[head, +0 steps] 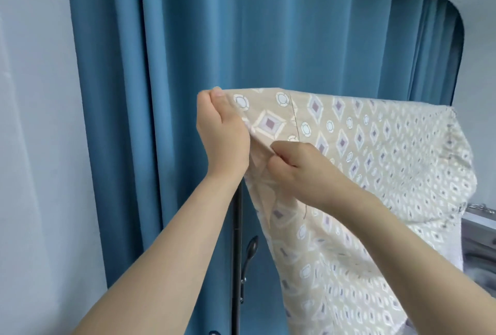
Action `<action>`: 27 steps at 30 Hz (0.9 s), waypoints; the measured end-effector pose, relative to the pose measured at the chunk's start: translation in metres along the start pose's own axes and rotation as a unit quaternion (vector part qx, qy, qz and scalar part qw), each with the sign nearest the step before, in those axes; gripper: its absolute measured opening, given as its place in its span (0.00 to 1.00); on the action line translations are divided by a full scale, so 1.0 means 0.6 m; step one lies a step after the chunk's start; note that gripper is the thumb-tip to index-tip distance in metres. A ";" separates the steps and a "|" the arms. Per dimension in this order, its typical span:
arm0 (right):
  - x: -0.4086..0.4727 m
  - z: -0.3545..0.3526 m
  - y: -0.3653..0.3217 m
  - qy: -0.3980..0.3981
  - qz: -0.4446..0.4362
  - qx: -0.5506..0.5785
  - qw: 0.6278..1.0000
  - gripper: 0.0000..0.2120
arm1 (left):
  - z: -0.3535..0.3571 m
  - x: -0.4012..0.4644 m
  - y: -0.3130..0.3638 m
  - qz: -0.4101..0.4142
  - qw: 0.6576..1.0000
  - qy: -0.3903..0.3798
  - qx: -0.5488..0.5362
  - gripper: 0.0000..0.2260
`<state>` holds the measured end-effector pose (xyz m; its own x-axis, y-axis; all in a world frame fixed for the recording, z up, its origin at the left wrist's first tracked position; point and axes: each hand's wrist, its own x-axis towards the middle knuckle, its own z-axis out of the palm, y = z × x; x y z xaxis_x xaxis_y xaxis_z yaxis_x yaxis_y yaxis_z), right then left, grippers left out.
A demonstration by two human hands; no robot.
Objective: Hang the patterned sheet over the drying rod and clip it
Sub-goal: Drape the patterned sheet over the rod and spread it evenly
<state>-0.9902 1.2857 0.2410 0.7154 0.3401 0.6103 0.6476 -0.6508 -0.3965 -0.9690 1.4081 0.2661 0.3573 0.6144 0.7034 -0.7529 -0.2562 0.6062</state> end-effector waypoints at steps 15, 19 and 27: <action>0.032 -0.008 -0.027 0.101 -0.139 0.025 0.985 0.10 | -0.077 -0.008 -0.033 0.006 0.991 -0.129 0.031 0.15; 0.076 0.006 -0.017 0.283 -0.164 -0.105 0.939 0.13 | -0.096 -0.025 -0.030 -0.041 0.981 -0.178 0.068 0.14; 0.140 -0.004 -0.038 0.217 -0.125 -0.198 0.948 0.25 | -0.137 -0.029 -0.016 -0.042 0.962 -0.269 0.033 0.09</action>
<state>-0.9455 1.3274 0.3026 0.3222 0.2620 0.9097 0.5716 -0.8198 0.0337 -1.0134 1.4609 0.2176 0.6626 0.1639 0.7308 -0.6787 -0.2811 0.6784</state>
